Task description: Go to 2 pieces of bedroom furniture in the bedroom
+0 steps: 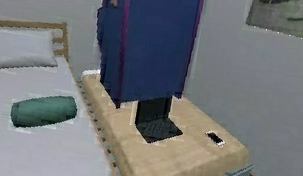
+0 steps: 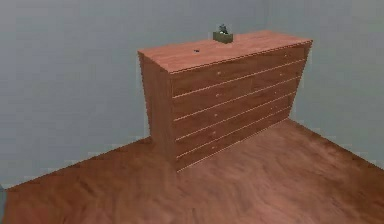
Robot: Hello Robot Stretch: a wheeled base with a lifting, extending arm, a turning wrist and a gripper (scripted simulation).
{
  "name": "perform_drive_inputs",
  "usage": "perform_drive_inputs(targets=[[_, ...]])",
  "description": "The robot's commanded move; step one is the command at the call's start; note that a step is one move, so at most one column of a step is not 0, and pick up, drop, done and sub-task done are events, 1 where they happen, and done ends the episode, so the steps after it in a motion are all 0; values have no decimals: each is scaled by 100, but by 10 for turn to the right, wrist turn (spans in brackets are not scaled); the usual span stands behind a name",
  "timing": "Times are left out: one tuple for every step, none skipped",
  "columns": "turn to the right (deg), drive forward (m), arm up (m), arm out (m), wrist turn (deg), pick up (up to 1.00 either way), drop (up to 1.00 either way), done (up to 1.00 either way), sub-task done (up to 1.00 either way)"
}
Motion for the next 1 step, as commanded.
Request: perform_drive_inputs(targets=[[0,0,0,0,0,0,0,100,0]])
